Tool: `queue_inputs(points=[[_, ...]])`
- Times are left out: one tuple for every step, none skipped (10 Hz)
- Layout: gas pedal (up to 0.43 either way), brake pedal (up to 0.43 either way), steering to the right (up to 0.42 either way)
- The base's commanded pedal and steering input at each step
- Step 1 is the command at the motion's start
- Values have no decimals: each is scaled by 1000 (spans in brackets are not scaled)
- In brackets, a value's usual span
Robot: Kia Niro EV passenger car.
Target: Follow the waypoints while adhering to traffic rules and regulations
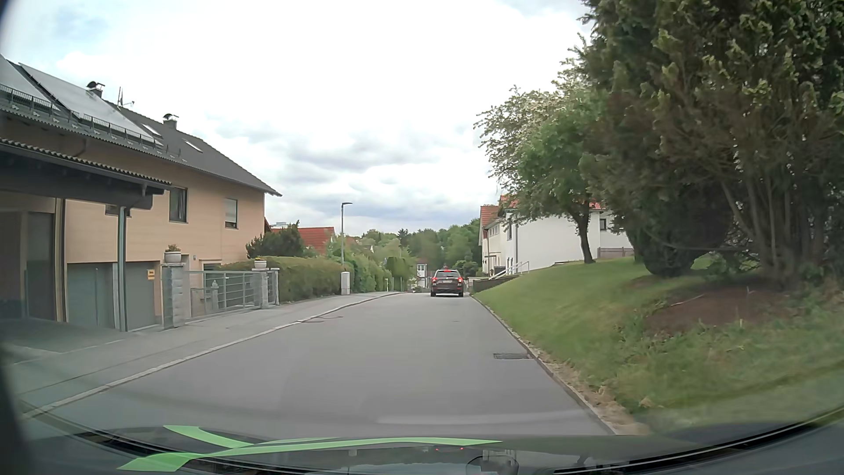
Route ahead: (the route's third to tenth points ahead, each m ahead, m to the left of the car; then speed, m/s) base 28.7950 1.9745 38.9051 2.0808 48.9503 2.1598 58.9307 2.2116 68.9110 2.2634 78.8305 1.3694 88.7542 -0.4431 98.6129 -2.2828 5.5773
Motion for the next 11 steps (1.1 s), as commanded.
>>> queue_inputs(points=[[87, 0, -15], [87, 0, -15], [87, 0, -15], [87, 0, -15], [87, 0, -15], [87, 0, -15], [87, 0, -15], [87, 0, -15], [87, 0, -14], [87, 0, -14], [87, 0, -13]])
